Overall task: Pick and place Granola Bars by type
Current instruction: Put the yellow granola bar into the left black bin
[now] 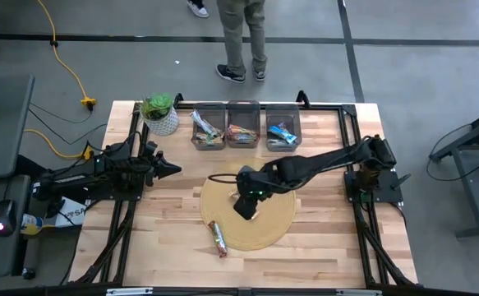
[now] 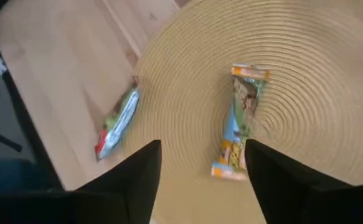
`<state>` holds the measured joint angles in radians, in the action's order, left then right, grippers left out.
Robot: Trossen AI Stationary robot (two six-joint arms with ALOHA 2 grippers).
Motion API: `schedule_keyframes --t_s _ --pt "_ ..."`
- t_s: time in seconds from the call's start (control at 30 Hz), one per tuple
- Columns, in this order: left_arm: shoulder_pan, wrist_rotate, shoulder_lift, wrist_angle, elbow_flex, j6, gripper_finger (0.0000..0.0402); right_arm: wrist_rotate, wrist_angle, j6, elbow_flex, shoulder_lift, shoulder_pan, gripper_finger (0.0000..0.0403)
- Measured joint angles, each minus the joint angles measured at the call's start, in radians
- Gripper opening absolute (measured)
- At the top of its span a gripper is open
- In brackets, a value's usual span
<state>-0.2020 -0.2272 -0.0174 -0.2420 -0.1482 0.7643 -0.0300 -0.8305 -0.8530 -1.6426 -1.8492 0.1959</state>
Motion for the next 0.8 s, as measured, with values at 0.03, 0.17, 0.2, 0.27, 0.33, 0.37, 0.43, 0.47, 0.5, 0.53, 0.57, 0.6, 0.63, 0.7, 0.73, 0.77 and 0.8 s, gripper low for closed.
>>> schedule_keyframes --t_s 0.03,0.17,0.2,0.27,0.33,0.37,0.43,0.47,0.5,0.53,0.57,0.6,0.63,0.7,0.73,0.77,0.8 --pt "0.000 0.000 0.000 0.000 0.000 -0.001 0.0010 0.003 0.048 -0.008 0.038 0.000 -0.005 0.0218" --pt "0.000 0.000 0.000 0.000 0.000 -0.007 0.0010 0.047 0.201 -0.048 0.161 0.000 -0.036 0.0222" --pt "0.000 0.000 0.000 0.000 0.000 -0.007 0.0010 0.066 0.221 -0.055 0.182 -0.001 -0.045 0.0221" --pt "0.000 -0.004 0.000 0.000 0.000 -0.007 0.0010 0.099 0.286 -0.053 0.206 -0.010 -0.058 0.0218" --pt "0.000 -0.014 0.000 0.000 0.000 -0.007 0.0010 0.123 0.358 -0.030 0.205 -0.022 -0.065 0.0215" --pt "0.000 -0.022 0.000 0.000 0.000 -0.008 0.0010 0.130 0.387 -0.014 0.193 -0.033 -0.067 0.0214" --pt "0.000 -0.031 0.000 0.000 0.000 -0.007 0.0010 0.135 0.396 0.029 0.149 -0.058 -0.068 0.0211" --pt "0.000 -0.034 0.000 0.000 0.000 -0.007 0.0010 0.134 0.379 0.056 0.124 -0.074 -0.068 0.0209" --pt "0.000 -0.039 0.000 0.000 0.000 -0.007 0.0010 0.133 0.355 0.081 0.093 -0.092 -0.070 0.0208" --pt "0.000 -0.044 0.000 0.000 0.000 -0.008 0.0010 0.129 0.323 0.103 0.063 -0.112 -0.071 0.0206" --pt "0.000 -0.044 0.000 0.000 0.000 -0.007 0.0010 0.125 0.281 0.121 0.030 -0.133 -0.073 0.0205" --pt "0.000 -0.046 0.000 0.000 0.000 -0.007 0.0010 0.125 0.221 0.132 -0.007 -0.157 -0.076 0.0204" --pt "0.000 -0.047 0.000 0.000 0.000 -0.007 0.0010 0.127 0.158 0.139 -0.041 -0.180 -0.079 0.0204" --pt "0.000 -0.048 0.000 0.000 0.000 -0.007 0.0010 0.130 0.034 0.147 -0.110 -0.232 -0.081 0.0204" --pt "0.000 -0.051 0.000 0.000 0.000 -0.007 0.0010 0.125 -0.015 0.146 -0.139 -0.254 -0.082 0.0204" --pt "0.000 -0.051 0.000 0.000 0.000 -0.007 0.0010 0.121 -0.064 0.142 -0.170 -0.280 -0.082 0.0204" --pt "0.000 -0.051 0.000 0.000 0.000 -0.007 0.0010 0.114 -0.107 0.127 -0.199 -0.302 -0.081 0.0204"
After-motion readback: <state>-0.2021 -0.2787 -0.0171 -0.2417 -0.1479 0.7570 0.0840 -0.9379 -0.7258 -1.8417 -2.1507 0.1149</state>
